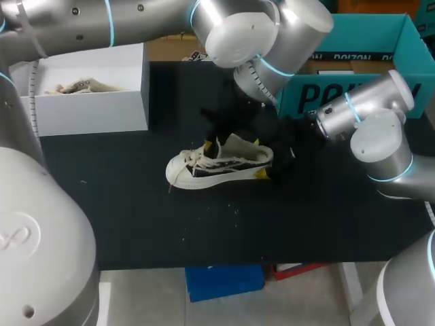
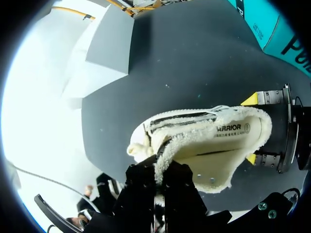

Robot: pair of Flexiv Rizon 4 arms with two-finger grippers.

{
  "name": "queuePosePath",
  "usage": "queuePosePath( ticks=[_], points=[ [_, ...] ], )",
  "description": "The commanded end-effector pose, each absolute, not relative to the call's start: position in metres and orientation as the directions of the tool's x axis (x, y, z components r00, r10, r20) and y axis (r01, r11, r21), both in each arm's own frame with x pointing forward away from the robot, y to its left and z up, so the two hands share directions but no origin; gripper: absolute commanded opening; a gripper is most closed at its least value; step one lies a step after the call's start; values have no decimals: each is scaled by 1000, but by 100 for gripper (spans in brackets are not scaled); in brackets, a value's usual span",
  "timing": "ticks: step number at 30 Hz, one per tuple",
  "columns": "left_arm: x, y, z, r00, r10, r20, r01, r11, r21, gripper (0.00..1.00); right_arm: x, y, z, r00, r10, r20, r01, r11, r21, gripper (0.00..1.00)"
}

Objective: Take the shoe out of the shoebox, open the shoe tongue, remove and reinsert the insole, then place the shoe into the shoebox

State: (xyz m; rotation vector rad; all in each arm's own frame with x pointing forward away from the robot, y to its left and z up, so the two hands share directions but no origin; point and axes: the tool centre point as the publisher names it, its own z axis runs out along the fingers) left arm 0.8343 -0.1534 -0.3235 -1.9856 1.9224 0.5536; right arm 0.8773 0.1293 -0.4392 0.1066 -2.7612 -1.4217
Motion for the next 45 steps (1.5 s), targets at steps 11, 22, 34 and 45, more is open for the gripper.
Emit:
queuePosePath(
  ticks=[11,22,34,45],
  points=[
    [814,-122,-327,55,-878,-476,-997,-71,15,0,879,131,-443,-997,-76,0,-44,581,813,0],
    [804,-94,-343,100,-877,-470,-989,-139,48,20,879,131,-443,-997,-76,0,-44,581,813,0],
    [795,-69,-351,139,-884,-447,-978,-193,78,100,879,131,-443,-997,-76,0,-44,581,813,0],
    [811,-76,-320,147,-900,-410,-986,-167,11,78,879,131,-443,-997,-76,0,-44,581,813,0]
  ],
)
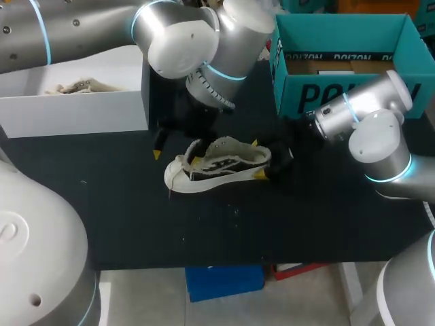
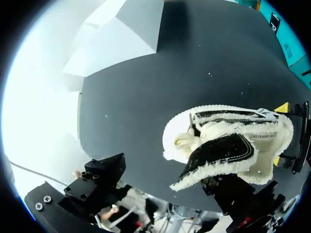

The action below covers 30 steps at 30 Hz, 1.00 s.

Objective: Take the shoe out of the shoebox, open the shoe tongue, remove and reinsert the insole, then place the shoe into the shoebox

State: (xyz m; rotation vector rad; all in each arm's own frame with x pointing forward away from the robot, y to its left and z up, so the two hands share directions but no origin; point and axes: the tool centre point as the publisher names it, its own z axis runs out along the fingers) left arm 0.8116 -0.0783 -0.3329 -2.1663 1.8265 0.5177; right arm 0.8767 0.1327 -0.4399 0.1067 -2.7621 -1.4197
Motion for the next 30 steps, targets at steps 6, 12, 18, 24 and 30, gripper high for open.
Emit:
queuePosePath(
  ticks=[6,12,18,24,30],
  points=[
    [821,-84,-313,147,-901,-409,-988,-154,-15,80,879,131,-443,-997,-76,0,-44,581,813,0],
    [832,-87,-319,154,-891,-427,-987,-158,-27,78,879,131,-443,-997,-76,0,-44,581,813,0],
    [839,-90,-329,157,-884,-440,-986,-165,-21,46,879,131,-443,-997,-76,0,-44,581,813,0],
    [842,-91,-333,152,-892,-426,-988,-148,-42,95,879,131,-443,-997,-76,0,-44,581,813,0],
    [841,-96,-329,35,-932,-361,-999,-26,-31,100,879,131,-443,-997,-76,0,-44,581,813,0]
  ],
)
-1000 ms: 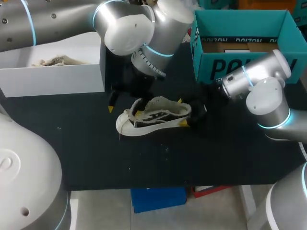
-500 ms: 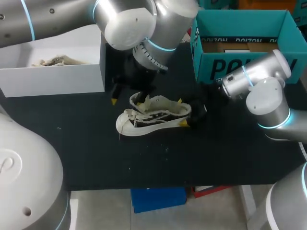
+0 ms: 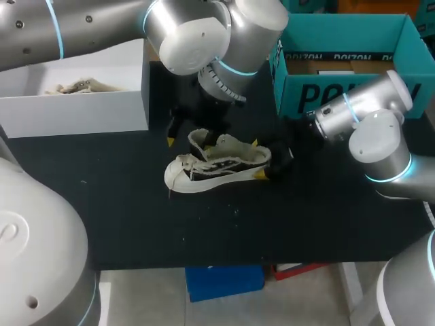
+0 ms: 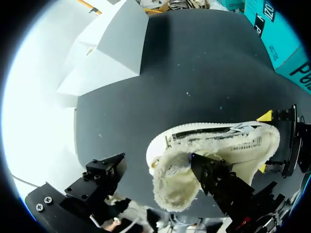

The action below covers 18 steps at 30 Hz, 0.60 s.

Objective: Take the shoe out of the shoebox, open the shoe tongue, remove and reinsert the insole, then place the shoe into the shoebox

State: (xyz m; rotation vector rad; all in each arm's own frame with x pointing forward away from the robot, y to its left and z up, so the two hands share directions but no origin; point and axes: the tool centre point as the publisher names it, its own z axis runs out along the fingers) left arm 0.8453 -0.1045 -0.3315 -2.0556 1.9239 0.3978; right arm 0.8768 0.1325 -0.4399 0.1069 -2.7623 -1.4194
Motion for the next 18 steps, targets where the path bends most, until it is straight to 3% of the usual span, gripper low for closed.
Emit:
queuePosePath(
  ticks=[1,3,4,5,7,8,9,18],
  points=[
    [841,-97,-330,13,-936,-353,-1000,-4,-25,100,879,131,-443,-997,-76,0,-44,581,813,0],
    [841,-98,-330,7,-935,-356,-1000,2,-25,98,879,131,-443,-997,-76,0,-44,581,813,0],
    [842,-98,-331,-4,-938,-346,-1000,11,-18,77,879,131,-443,-997,-76,0,-44,581,813,0],
    [843,-98,-331,-4,-939,-344,-1000,11,-17,49,879,131,-443,-997,-76,0,-44,581,813,0],
    [845,-99,-332,-5,-940,-341,-1000,11,-16,27,879,131,-443,-997,-76,0,-44,581,813,0],
    [845,-100,-332,-7,-941,-339,-1000,13,-15,10,879,131,-443,-997,-76,0,-44,581,813,0],
    [846,-100,-333,-12,-940,-340,-1000,17,-13,2,879,131,-443,-997,-76,0,-44,581,813,0],
    [853,-106,-338,-16,-942,-335,-1000,18,-4,0,879,131,-443,-997,-76,0,-44,581,813,0]
  ],
)
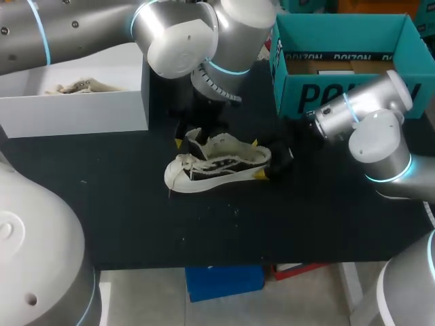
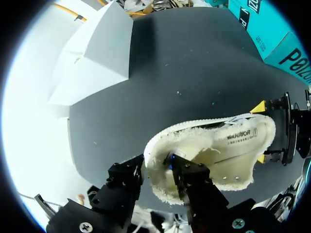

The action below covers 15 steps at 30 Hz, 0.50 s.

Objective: Take the shoe out of the shoebox, open the shoe tongue, remove and reinsert the insole, then place the shoe into the shoebox

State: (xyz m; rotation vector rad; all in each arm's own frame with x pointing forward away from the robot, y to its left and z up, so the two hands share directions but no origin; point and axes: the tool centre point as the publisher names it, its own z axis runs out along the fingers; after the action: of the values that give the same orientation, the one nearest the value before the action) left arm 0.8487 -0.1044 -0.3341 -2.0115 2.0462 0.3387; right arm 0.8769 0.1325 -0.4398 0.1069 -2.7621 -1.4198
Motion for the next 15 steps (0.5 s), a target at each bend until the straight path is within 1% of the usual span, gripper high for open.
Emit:
queuePosePath(
  ticks=[1,8,15],
  points=[
    [853,-107,-338,-15,-943,-333,-1000,17,-4,0,879,131,-443,-997,-76,0,-44,581,813,0],
    [844,-111,-334,-10,-946,-323,-1000,14,-10,0,879,131,-443,-997,-76,0,-44,581,813,0],
    [829,-106,-322,44,-941,-335,-999,-37,-25,0,879,131,-443,-997,-76,0,-44,581,813,0]
  ],
)
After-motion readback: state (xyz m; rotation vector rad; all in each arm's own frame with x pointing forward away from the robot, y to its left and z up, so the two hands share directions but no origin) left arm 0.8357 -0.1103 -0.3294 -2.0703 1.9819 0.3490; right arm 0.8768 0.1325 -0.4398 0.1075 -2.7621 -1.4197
